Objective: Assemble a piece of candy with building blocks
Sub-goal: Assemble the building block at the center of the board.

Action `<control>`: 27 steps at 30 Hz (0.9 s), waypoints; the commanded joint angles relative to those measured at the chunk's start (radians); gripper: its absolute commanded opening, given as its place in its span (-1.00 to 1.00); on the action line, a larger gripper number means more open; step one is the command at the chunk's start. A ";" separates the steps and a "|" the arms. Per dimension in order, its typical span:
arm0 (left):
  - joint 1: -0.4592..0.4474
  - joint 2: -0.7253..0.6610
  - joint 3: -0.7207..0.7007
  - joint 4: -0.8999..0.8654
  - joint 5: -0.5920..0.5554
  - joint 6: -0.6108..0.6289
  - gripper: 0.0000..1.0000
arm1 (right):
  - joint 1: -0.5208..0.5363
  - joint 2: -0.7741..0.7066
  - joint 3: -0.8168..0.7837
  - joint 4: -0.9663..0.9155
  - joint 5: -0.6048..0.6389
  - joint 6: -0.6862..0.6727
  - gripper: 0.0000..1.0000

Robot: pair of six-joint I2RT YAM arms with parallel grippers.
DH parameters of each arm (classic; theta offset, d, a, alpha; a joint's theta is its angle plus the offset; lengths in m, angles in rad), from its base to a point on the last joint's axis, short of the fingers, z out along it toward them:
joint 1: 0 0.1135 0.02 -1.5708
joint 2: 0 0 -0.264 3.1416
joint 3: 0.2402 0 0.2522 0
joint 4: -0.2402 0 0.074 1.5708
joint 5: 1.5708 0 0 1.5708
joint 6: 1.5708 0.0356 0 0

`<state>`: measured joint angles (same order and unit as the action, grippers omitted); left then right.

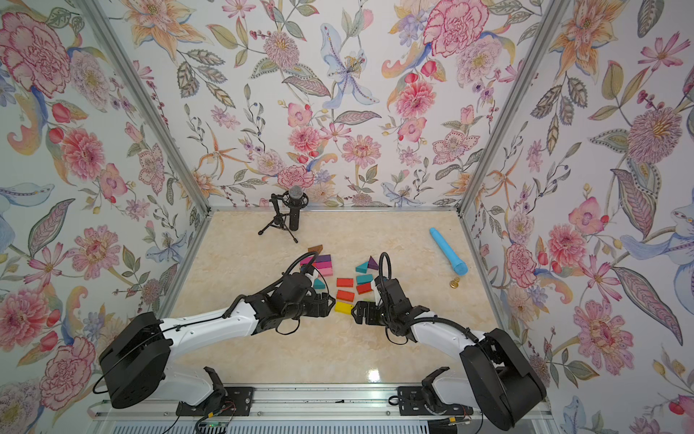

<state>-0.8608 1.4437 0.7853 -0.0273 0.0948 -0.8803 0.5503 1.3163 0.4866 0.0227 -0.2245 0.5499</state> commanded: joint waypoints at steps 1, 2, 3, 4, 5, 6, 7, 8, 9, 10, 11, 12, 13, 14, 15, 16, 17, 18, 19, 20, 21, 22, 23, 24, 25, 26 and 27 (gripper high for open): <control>0.015 0.006 -0.004 0.016 -0.020 -0.013 0.60 | 0.007 0.050 0.027 0.004 0.030 -0.013 0.99; 0.017 0.007 -0.004 0.018 -0.017 -0.013 0.61 | 0.007 0.060 0.034 0.009 0.031 -0.017 0.99; 0.018 0.009 -0.002 0.017 -0.016 -0.013 0.60 | 0.007 0.067 0.039 0.011 0.031 -0.019 0.99; 0.019 0.011 -0.001 0.017 -0.015 -0.013 0.60 | 0.007 0.074 0.045 0.015 0.033 -0.022 0.99; 0.019 0.013 0.001 0.018 -0.014 -0.013 0.61 | 0.007 0.081 0.049 0.017 0.034 -0.023 0.99; 0.019 0.016 0.004 0.019 -0.011 -0.013 0.61 | 0.007 0.090 0.054 0.019 0.035 -0.025 0.99; 0.019 0.021 0.006 0.021 -0.009 -0.011 0.60 | 0.007 0.100 0.061 0.022 0.033 -0.028 0.99; 0.019 0.025 0.009 0.021 -0.006 -0.011 0.60 | 0.006 0.109 0.064 0.026 0.031 -0.030 0.99; 0.019 0.028 0.011 0.020 -0.005 -0.011 0.61 | 0.008 0.121 0.068 0.033 0.029 -0.031 0.99; 0.019 0.033 0.012 0.021 -0.004 -0.012 0.60 | 0.007 0.130 0.070 0.040 0.026 -0.031 0.99; 0.019 0.035 0.012 0.021 -0.003 -0.013 0.60 | 0.007 0.138 0.072 0.046 0.024 -0.032 0.99; 0.019 0.037 0.012 0.021 -0.003 -0.013 0.60 | 0.007 0.146 0.076 0.053 0.021 -0.032 0.99; 0.020 0.038 0.012 0.020 -0.004 -0.015 0.61 | 0.007 0.155 0.079 0.058 0.020 -0.033 0.99; 0.020 0.038 0.012 0.020 -0.003 -0.016 0.60 | 0.007 0.161 0.083 0.060 0.018 -0.035 0.99; 0.020 0.037 0.012 0.018 -0.004 -0.016 0.60 | 0.005 0.170 0.088 0.063 0.018 -0.036 0.99; 0.021 0.035 0.012 0.016 -0.005 -0.016 0.60 | 0.006 0.175 0.090 0.068 0.015 -0.037 0.99; 0.022 0.036 0.012 0.015 -0.007 -0.017 0.60 | 0.005 0.179 0.093 0.072 0.012 -0.038 0.99; 0.023 0.034 0.012 0.011 -0.009 -0.017 0.61 | 0.006 0.182 0.096 0.075 0.010 -0.038 0.99; 0.025 0.030 0.012 0.007 -0.009 -0.016 0.60 | 0.006 0.186 0.098 0.079 0.008 -0.038 0.99; 0.025 0.029 0.011 0.005 -0.012 -0.016 0.60 | 0.005 0.188 0.098 0.083 0.004 -0.037 0.99; 0.026 0.027 0.011 0.001 -0.015 -0.016 0.60 | 0.004 0.190 0.100 0.089 0.001 -0.037 0.99; 0.027 0.025 0.010 -0.002 -0.017 -0.016 0.61 | 0.003 0.193 0.100 0.096 -0.006 -0.035 1.00; 0.028 0.024 0.009 -0.004 -0.017 -0.016 0.60 | 0.004 0.196 0.100 0.103 -0.010 -0.033 0.99; 0.029 0.021 0.008 -0.006 -0.020 -0.017 0.60 | 0.004 0.200 0.101 0.107 -0.014 -0.031 1.00; 0.031 0.020 0.006 -0.008 -0.020 -0.017 0.60 | 0.003 0.203 0.101 0.115 -0.020 -0.027 1.00; 0.031 0.018 0.006 -0.008 -0.020 -0.017 0.60 | 0.002 0.206 0.100 0.120 -0.023 -0.025 1.00; 0.031 0.017 0.006 -0.010 -0.021 -0.017 0.60 | 0.002 0.209 0.100 0.127 -0.028 -0.023 1.00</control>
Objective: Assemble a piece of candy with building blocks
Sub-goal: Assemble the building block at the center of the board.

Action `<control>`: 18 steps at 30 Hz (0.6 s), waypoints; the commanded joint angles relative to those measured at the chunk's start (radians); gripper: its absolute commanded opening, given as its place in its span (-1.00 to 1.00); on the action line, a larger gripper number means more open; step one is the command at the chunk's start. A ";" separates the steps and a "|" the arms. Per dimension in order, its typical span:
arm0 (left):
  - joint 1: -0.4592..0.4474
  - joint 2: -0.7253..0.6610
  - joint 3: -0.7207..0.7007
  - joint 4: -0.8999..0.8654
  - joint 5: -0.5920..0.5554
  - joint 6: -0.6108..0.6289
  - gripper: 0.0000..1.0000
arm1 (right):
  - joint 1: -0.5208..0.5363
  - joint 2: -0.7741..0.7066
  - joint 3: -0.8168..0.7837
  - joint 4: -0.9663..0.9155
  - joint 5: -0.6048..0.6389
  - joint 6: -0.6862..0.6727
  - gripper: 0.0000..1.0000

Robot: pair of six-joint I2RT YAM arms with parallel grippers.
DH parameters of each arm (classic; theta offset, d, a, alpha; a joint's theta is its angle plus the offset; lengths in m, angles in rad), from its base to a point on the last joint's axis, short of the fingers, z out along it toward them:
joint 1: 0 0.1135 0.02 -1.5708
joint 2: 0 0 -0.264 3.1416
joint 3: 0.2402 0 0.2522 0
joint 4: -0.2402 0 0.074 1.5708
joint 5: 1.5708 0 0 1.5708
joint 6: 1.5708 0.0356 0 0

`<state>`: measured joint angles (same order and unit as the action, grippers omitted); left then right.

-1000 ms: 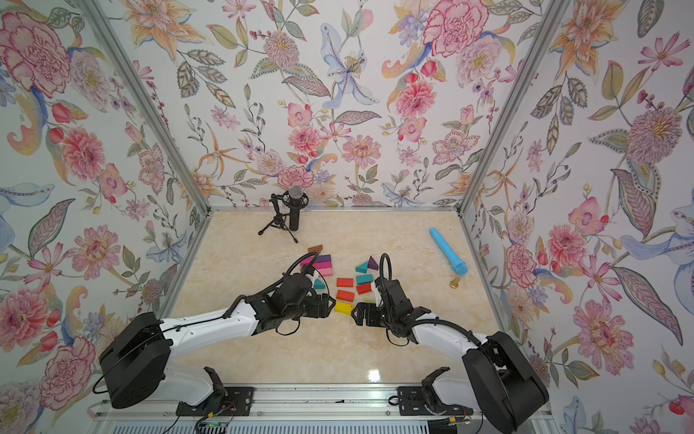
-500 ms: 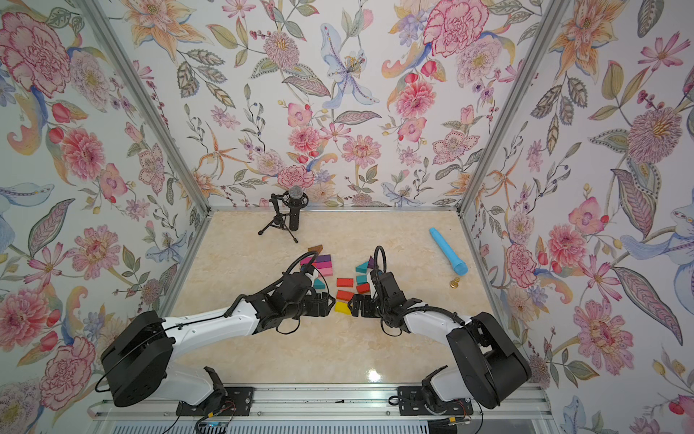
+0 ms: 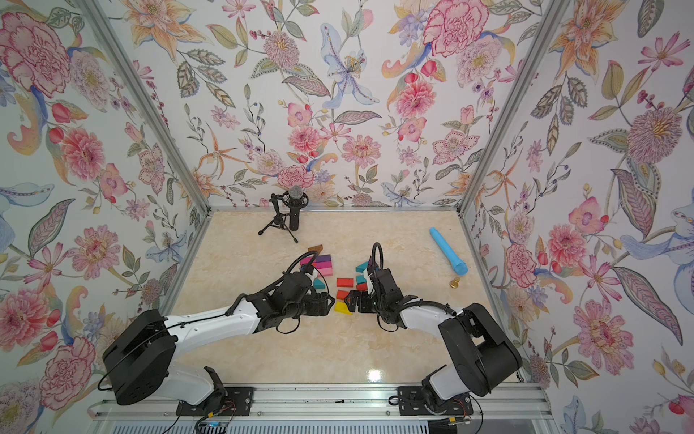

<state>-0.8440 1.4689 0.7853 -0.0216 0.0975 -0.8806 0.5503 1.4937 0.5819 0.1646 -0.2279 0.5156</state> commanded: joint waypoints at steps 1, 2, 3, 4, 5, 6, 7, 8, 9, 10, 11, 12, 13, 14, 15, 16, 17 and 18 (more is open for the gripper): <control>0.014 -0.010 0.006 -0.017 -0.024 -0.017 0.60 | 0.002 0.036 0.003 -0.007 -0.029 0.011 0.99; 0.015 -0.011 0.005 -0.017 -0.024 -0.017 0.60 | 0.002 0.039 0.003 -0.001 -0.031 0.013 1.00; 0.014 -0.014 0.005 -0.019 -0.026 -0.017 0.61 | 0.002 0.040 0.001 0.007 -0.033 0.014 1.00; 0.014 -0.018 0.002 -0.020 -0.028 -0.018 0.60 | 0.002 0.042 0.001 0.010 -0.034 0.017 1.00; 0.014 -0.021 -0.001 -0.022 -0.029 -0.018 0.61 | 0.002 0.043 0.002 0.012 -0.037 0.016 1.00; 0.014 -0.026 -0.004 -0.024 -0.031 -0.020 0.61 | 0.002 0.043 0.003 0.013 -0.039 0.017 1.00; 0.014 -0.029 -0.007 -0.025 -0.032 -0.020 0.60 | 0.002 0.043 0.003 0.017 -0.039 0.018 1.00; 0.014 -0.033 -0.009 -0.027 -0.035 -0.020 0.60 | 0.002 0.042 0.003 0.020 -0.040 0.019 0.99; 0.014 -0.037 -0.011 -0.032 -0.037 -0.020 0.60 | 0.002 0.039 0.000 0.026 -0.041 0.020 1.00; 0.014 -0.040 -0.011 -0.034 -0.038 -0.020 0.61 | 0.002 0.039 -0.001 0.030 -0.042 0.022 1.00; 0.014 -0.044 -0.012 -0.038 -0.038 -0.020 0.61 | 0.002 0.035 0.001 0.030 -0.044 0.023 0.99; 0.014 -0.047 -0.014 -0.043 -0.038 -0.019 0.61 | 0.002 0.030 0.003 0.025 -0.048 0.023 1.00; 0.013 -0.052 -0.014 -0.047 -0.035 -0.018 0.61 | 0.003 0.024 0.005 0.015 -0.051 0.022 1.00; 0.011 -0.060 -0.015 -0.054 -0.034 -0.017 0.61 | 0.003 0.007 0.004 -0.003 -0.054 0.022 1.00; 0.006 -0.069 -0.015 -0.066 -0.038 -0.017 0.61 | 0.002 -0.018 0.002 -0.026 -0.051 0.021 0.99; 0.000 -0.078 -0.017 -0.075 -0.045 -0.018 0.62 | 0.001 -0.048 -0.004 -0.047 -0.045 0.019 0.99; -0.009 -0.086 -0.019 -0.087 -0.052 -0.020 0.62 | -0.002 -0.088 -0.013 -0.077 -0.032 0.015 0.99; -0.020 -0.093 -0.021 -0.093 -0.056 -0.023 0.62 | -0.008 -0.135 -0.021 -0.104 -0.019 0.011 0.99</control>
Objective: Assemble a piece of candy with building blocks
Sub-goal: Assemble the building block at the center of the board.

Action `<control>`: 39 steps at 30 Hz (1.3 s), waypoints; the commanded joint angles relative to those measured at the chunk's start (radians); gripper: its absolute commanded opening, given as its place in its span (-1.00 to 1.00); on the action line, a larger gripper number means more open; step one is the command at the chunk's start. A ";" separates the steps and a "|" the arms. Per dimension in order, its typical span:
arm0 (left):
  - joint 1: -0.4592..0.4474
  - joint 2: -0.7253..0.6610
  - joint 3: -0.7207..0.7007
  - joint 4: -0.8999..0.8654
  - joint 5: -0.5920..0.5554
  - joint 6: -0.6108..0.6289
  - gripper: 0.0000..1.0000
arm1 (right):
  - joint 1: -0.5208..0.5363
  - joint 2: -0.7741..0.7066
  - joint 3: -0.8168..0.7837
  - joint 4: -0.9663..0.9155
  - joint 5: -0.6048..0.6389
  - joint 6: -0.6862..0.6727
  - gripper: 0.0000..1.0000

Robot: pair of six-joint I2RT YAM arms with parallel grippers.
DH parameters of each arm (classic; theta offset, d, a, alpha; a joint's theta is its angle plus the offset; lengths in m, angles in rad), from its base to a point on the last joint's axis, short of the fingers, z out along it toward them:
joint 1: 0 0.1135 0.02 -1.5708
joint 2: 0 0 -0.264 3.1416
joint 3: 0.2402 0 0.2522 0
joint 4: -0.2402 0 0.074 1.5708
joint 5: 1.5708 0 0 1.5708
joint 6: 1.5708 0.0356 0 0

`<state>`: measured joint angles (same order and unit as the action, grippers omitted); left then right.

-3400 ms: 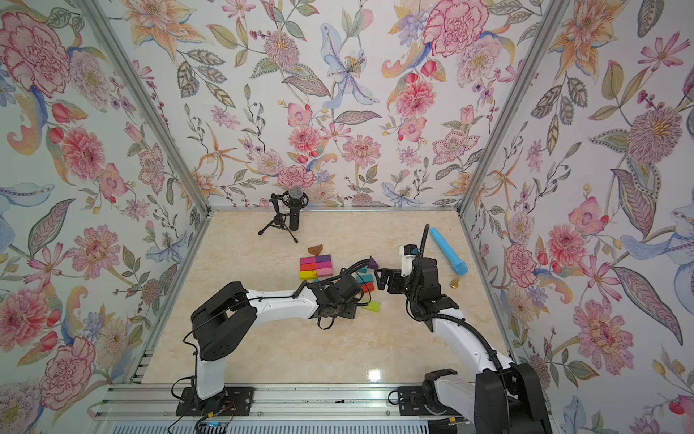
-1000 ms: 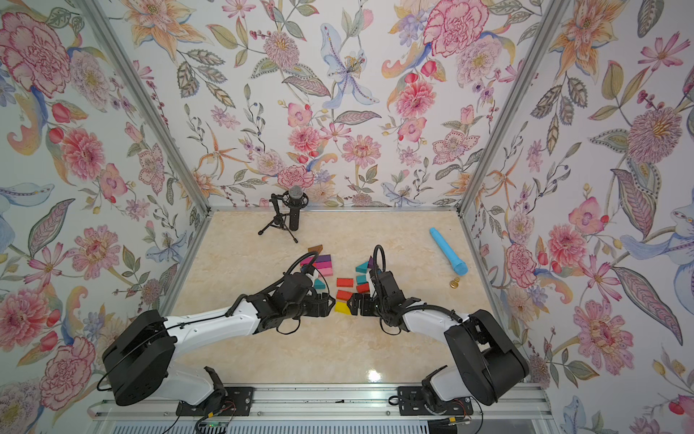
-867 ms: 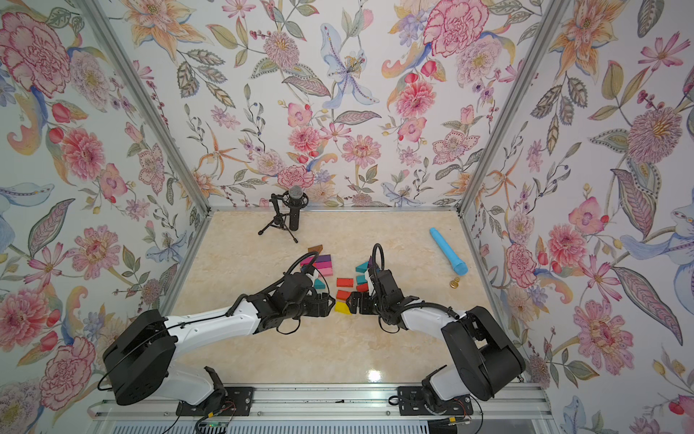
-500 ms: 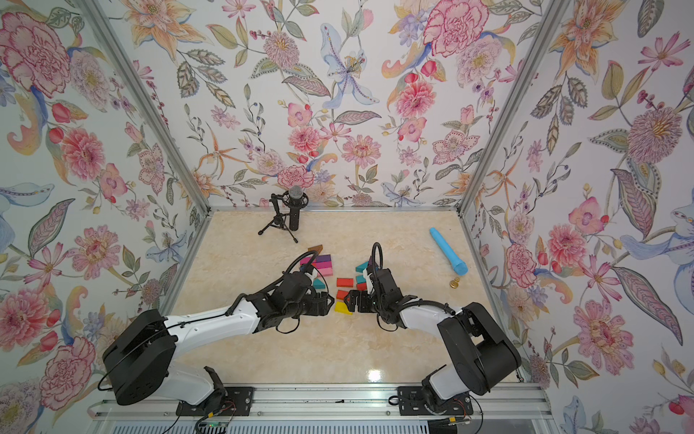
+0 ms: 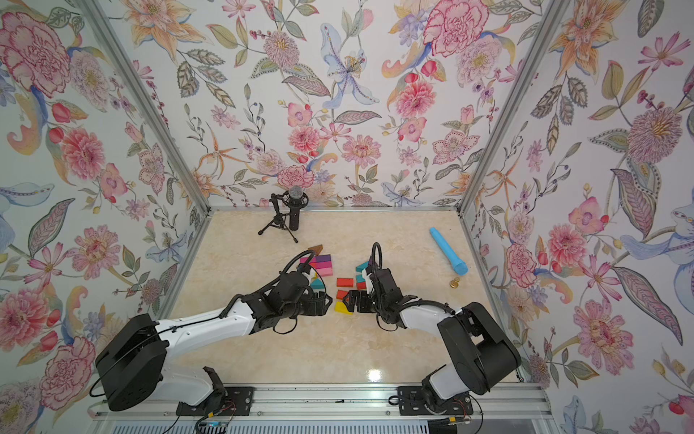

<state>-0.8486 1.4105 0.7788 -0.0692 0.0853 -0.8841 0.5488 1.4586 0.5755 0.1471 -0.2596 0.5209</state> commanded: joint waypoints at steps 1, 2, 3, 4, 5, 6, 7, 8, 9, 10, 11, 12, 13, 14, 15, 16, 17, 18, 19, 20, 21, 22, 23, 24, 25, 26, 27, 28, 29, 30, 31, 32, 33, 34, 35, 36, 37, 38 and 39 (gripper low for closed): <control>-0.025 -0.034 -0.016 -0.049 -0.045 -0.025 0.62 | -0.017 -0.140 -0.022 -0.113 0.019 0.000 0.99; -0.041 -0.031 -0.017 -0.048 -0.046 -0.031 0.62 | -0.033 -0.185 -0.030 -0.141 0.023 -0.004 0.99; -0.058 -0.021 -0.017 -0.040 -0.047 -0.039 0.62 | -0.055 -0.225 -0.038 -0.166 0.020 -0.011 0.99; -0.072 -0.006 -0.016 -0.029 -0.041 -0.049 0.62 | -0.074 -0.260 -0.045 -0.184 0.019 -0.016 0.99; -0.091 0.014 -0.016 -0.005 -0.030 -0.063 0.62 | -0.099 -0.291 -0.054 -0.199 0.016 -0.027 0.99; -0.109 0.039 -0.018 0.022 -0.019 -0.078 0.62 | -0.127 -0.309 -0.058 -0.213 0.009 -0.040 0.99; -0.124 0.061 -0.016 0.047 -0.013 -0.088 0.62 | -0.152 -0.319 -0.059 -0.224 -0.005 -0.050 0.99; -0.140 0.089 -0.011 0.068 -0.009 -0.096 0.62 | -0.181 -0.324 -0.059 -0.233 -0.023 -0.064 0.99; -0.156 0.117 -0.002 0.075 -0.011 -0.104 0.62 | -0.207 -0.333 -0.057 -0.239 -0.039 -0.073 0.99; -0.167 0.136 0.005 0.080 -0.016 -0.109 0.62 | -0.223 -0.341 -0.057 -0.240 -0.048 -0.079 0.99; -0.181 0.146 0.014 0.090 -0.017 -0.115 0.61 | -0.237 -0.351 -0.057 -0.244 -0.054 -0.085 0.99; -0.190 0.193 0.021 0.105 -0.008 -0.121 0.61 | -0.251 -0.358 -0.055 -0.246 -0.060 -0.090 0.99; -0.195 0.211 0.029 0.118 0.001 -0.125 0.61 | -0.260 -0.362 -0.053 -0.248 -0.066 -0.093 0.99; -0.205 0.234 0.041 0.125 0.011 -0.125 0.61 | -0.273 -0.363 -0.051 -0.248 -0.074 -0.095 0.99; -0.210 0.256 0.060 0.123 0.019 -0.121 0.61 | -0.283 -0.361 -0.050 -0.249 -0.081 -0.099 0.99; -0.213 0.273 0.074 0.119 0.024 -0.115 0.61 | -0.290 -0.359 -0.048 -0.249 -0.086 -0.102 0.99; -0.213 0.290 0.086 0.117 0.031 -0.109 0.61 | -0.298 -0.358 -0.045 -0.249 -0.087 -0.107 0.99; -0.211 0.302 0.093 0.118 0.033 -0.102 0.61 | -0.304 -0.355 -0.042 -0.248 -0.089 -0.111 0.99; -0.211 0.312 0.101 0.118 0.035 -0.097 0.61 | -0.309 -0.353 -0.041 -0.248 -0.091 -0.113 0.99; -0.210 0.324 0.110 0.114 0.037 -0.092 0.61 | -0.315 -0.352 -0.040 -0.248 -0.097 -0.114 0.99; -0.210 0.337 0.118 0.117 0.042 -0.089 0.61 | -0.320 -0.352 -0.041 -0.248 -0.099 -0.116 0.99; -0.210 0.347 0.124 0.122 0.049 -0.087 0.61 | -0.326 -0.353 -0.042 -0.249 -0.101 -0.118 0.99; -0.210 0.360 0.132 0.128 0.055 -0.086 0.61 | -0.332 -0.354 -0.044 -0.248 -0.105 -0.121 0.99; -0.210 0.374 0.142 0.131 0.059 -0.085 0.61 | -0.339 -0.354 -0.046 -0.248 -0.109 -0.124 0.99; -0.209 0.384 0.150 0.131 0.060 -0.083 0.61 | -0.345 -0.354 -0.048 -0.248 -0.113 -0.124 0.99; -0.208 0.392 0.157 0.131 0.061 -0.081 0.61 | -0.353 -0.355 -0.049 -0.249 -0.118 -0.126 0.99; -0.207 0.400 0.163 0.133 0.061 -0.081 0.61 | -0.360 -0.357 -0.051 -0.248 -0.122 -0.128 0.99; -0.204 0.404 0.166 0.132 0.059 -0.081 0.61 | -0.365 -0.359 -0.052 -0.248 -0.124 -0.130 0.99; -0.200 0.407 0.168 0.135 0.057 -0.082 0.61 | -0.370 -0.357 -0.052 -0.250 -0.128 -0.132 0.99; -0.195 0.408 0.167 0.135 0.054 -0.084 0.60 | -0.375 -0.358 -0.054 -0.250 -0.131 -0.133 0.99; -0.190 0.408 0.165 0.137 0.050 -0.086 0.60 | -0.378 -0.356 -0.054 -0.250 -0.132 -0.133 0.99; -0.183 0.410 0.163 0.142 0.047 -0.088 0.60 | -0.381 -0.354 -0.054 -0.249 -0.133 -0.133 0.99; -0.176 0.414 0.163 0.146 0.046 -0.090 0.59 | -0.383 -0.353 -0.054 -0.248 -0.135 -0.134 0.99; -0.170 0.416 0.162 0.151 0.047 -0.090 0.59 | -0.383 -0.351 -0.054 -0.248 -0.136 -0.135 0.99; -0.164 0.420 0.163 0.158 0.048 -0.089 0.59 | -0.383 -0.349 -0.054 -0.248 -0.137 -0.135 0.99; -0.159 0.424 0.165 0.166 0.052 -0.087 0.59 | -0.385 -0.347 -0.054 -0.248 -0.138 -0.137 0.99; -0.157 0.428 0.167 0.171 0.056 -0.086 0.59 | -0.385 -0.346 -0.054 -0.248 -0.138 -0.137 0.99; -0.152 0.435 0.172 0.174 0.058 -0.084 0.59 | -0.387 -0.348 -0.056 -0.250 -0.136 -0.137 0.99; -0.149 0.439 0.177 0.178 0.062 -0.081 0.59 | -0.389 -0.350 -0.058 -0.250 -0.137 -0.137 0.99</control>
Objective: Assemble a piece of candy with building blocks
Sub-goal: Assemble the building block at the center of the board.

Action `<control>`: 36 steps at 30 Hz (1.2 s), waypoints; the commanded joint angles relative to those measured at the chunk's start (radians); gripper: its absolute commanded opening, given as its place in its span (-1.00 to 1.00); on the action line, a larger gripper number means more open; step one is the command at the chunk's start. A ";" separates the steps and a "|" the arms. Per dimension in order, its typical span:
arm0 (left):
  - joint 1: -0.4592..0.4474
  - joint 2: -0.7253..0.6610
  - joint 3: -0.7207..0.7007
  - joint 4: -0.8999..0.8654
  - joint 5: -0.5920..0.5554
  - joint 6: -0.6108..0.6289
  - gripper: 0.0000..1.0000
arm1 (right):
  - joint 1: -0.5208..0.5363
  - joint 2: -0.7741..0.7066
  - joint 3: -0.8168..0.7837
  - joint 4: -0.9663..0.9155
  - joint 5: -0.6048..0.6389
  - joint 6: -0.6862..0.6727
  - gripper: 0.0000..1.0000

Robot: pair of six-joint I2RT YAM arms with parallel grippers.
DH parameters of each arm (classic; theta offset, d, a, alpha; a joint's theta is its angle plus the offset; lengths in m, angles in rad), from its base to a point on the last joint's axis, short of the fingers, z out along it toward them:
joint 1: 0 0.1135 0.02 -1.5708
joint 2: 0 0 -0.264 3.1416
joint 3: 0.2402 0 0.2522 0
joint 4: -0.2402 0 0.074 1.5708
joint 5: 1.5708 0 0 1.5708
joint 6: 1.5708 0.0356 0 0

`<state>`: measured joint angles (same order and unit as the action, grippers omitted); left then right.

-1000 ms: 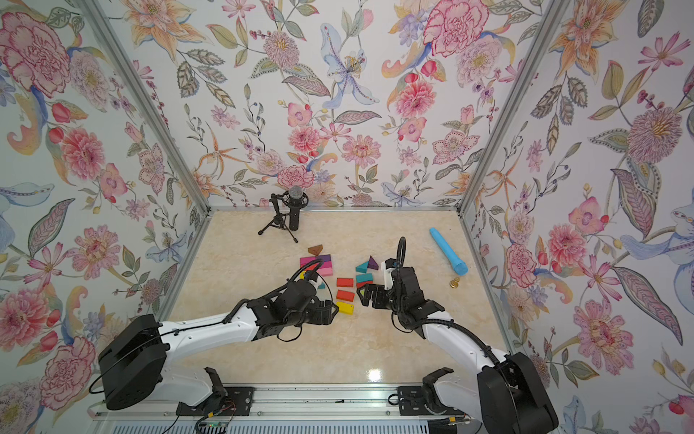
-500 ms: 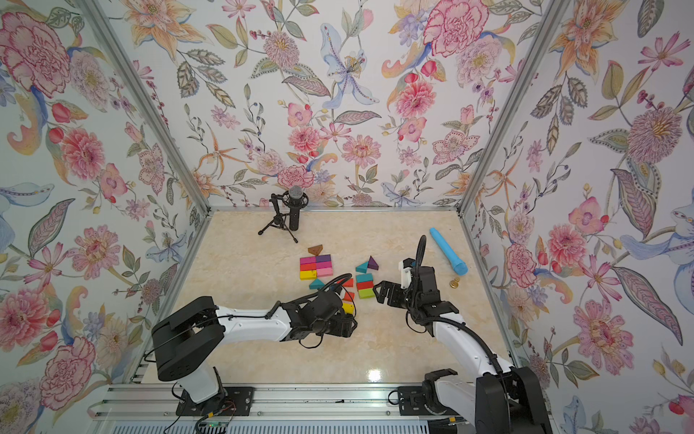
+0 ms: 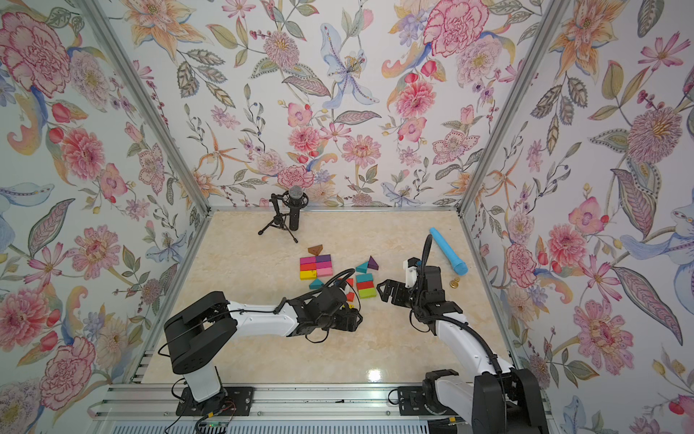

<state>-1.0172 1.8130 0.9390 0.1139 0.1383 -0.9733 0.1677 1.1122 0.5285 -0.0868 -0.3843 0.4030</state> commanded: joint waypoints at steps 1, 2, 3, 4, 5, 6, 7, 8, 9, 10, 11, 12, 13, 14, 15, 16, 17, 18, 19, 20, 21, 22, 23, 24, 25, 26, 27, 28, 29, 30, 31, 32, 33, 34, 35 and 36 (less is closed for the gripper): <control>0.022 0.044 0.021 -0.003 0.012 0.008 0.59 | -0.011 -0.005 -0.014 -0.016 -0.011 -0.019 0.99; 0.024 0.049 0.025 0.002 0.016 0.009 0.59 | -0.014 -0.005 -0.016 -0.016 -0.011 -0.018 0.99; 0.028 0.055 0.030 0.004 0.020 0.013 0.59 | -0.016 -0.005 -0.018 -0.016 -0.011 -0.019 0.99; 0.032 0.060 0.033 0.004 0.021 0.014 0.59 | -0.018 -0.006 -0.019 -0.015 -0.011 -0.019 0.99; 0.036 0.064 0.035 0.003 0.020 0.016 0.59 | -0.020 -0.005 -0.019 -0.016 -0.012 -0.019 0.99; 0.040 0.066 0.035 0.005 0.021 0.016 0.59 | -0.022 -0.005 -0.021 -0.018 -0.012 -0.019 0.99; 0.044 0.067 0.034 0.008 0.022 0.016 0.59 | -0.022 -0.005 -0.021 -0.017 -0.011 -0.019 0.99; 0.049 0.070 0.034 0.012 0.023 0.015 0.59 | -0.025 -0.004 -0.021 -0.018 -0.010 -0.021 0.99; 0.053 0.071 0.032 0.015 0.024 0.013 0.59 | -0.026 0.000 -0.020 -0.017 -0.010 -0.020 0.99; 0.058 0.072 0.031 0.020 0.025 0.012 0.59 | -0.027 0.004 -0.019 -0.017 -0.011 -0.021 0.99; 0.059 0.073 0.030 0.022 0.024 0.010 0.59 | -0.028 0.007 -0.018 -0.017 -0.013 -0.022 0.99; 0.061 0.074 0.029 0.026 0.025 0.009 0.59 | -0.028 0.010 -0.016 -0.016 -0.014 -0.021 0.99; 0.062 0.077 0.029 0.027 0.027 0.008 0.59 | -0.028 0.014 -0.015 -0.016 -0.016 -0.023 0.99; 0.063 0.079 0.029 0.031 0.027 0.008 0.59 | -0.028 0.019 -0.012 -0.016 -0.016 -0.026 0.99; 0.065 0.081 0.029 0.034 0.028 0.008 0.59 | -0.028 0.024 -0.010 -0.016 -0.016 -0.026 0.99; 0.066 0.084 0.030 0.036 0.029 0.008 0.59 | -0.028 0.031 -0.007 -0.016 -0.017 -0.030 0.99; 0.068 0.088 0.033 0.039 0.031 0.008 0.59 | -0.028 0.036 -0.005 -0.016 -0.018 -0.030 0.99; 0.070 0.094 0.036 0.038 0.033 0.008 0.59 | -0.028 0.038 -0.004 -0.014 -0.018 -0.031 0.99; 0.072 0.097 0.042 0.039 0.035 0.010 0.59 | -0.028 0.042 -0.004 -0.013 -0.019 -0.031 0.99; 0.073 0.102 0.048 0.038 0.038 0.013 0.59 | -0.028 0.043 -0.004 -0.011 -0.018 -0.031 0.99; 0.073 0.105 0.051 0.038 0.039 0.014 0.59 | -0.030 0.042 -0.004 -0.011 -0.016 -0.031 0.99; 0.075 0.109 0.056 0.037 0.041 0.015 0.59 | -0.030 0.042 -0.005 -0.011 -0.015 -0.032 0.99; 0.076 0.111 0.059 0.036 0.043 0.016 0.59 | -0.031 0.043 -0.007 -0.011 -0.016 -0.033 0.99; 0.077 0.112 0.061 0.036 0.043 0.017 0.59 | -0.032 0.043 -0.007 -0.011 -0.015 -0.033 0.99; 0.080 0.114 0.063 0.036 0.043 0.018 0.59 | -0.034 0.044 -0.007 -0.011 -0.016 -0.036 0.99; 0.081 0.114 0.063 0.035 0.044 0.017 0.59 | -0.034 0.047 -0.008 -0.010 -0.015 -0.037 0.99; 0.082 0.111 0.063 0.035 0.047 0.016 0.59 | -0.034 0.050 -0.007 -0.010 -0.015 -0.038 0.99; 0.083 0.104 0.060 0.033 0.050 0.015 0.59 | -0.036 0.052 -0.006 -0.010 -0.017 -0.038 0.99; 0.083 0.094 0.054 0.033 0.052 0.012 0.59 | -0.036 0.056 -0.004 -0.008 -0.019 -0.038 0.99; 0.084 0.080 0.048 0.033 0.052 0.009 0.59 | -0.036 0.057 -0.003 -0.008 -0.021 -0.040 0.99; 0.083 0.060 0.037 0.033 0.050 0.003 0.59 | -0.036 0.059 -0.002 -0.003 -0.021 -0.040 0.99; 0.084 0.037 0.025 0.039 0.045 -0.003 0.59 | -0.036 0.060 -0.004 0.008 -0.024 -0.038 0.99; 0.084 0.014 0.011 0.047 0.041 -0.009 0.59 | -0.036 0.061 -0.008 0.026 -0.030 -0.035 0.99; 0.085 -0.013 -0.003 0.059 0.033 -0.017 0.59 | -0.036 0.062 -0.015 0.055 -0.036 -0.025 0.99; 0.086 -0.037 -0.018 0.076 0.024 -0.025 0.60 | -0.036 0.066 -0.023 0.087 -0.041 -0.014 0.99; 0.087 -0.060 -0.032 0.095 0.015 -0.033 0.60 | -0.036 0.073 -0.032 0.128 -0.048 0.002 0.99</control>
<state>-0.9466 1.8313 0.9398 0.1951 0.1787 -0.9768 0.1349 1.1713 0.5205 -0.0555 -0.4015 0.3840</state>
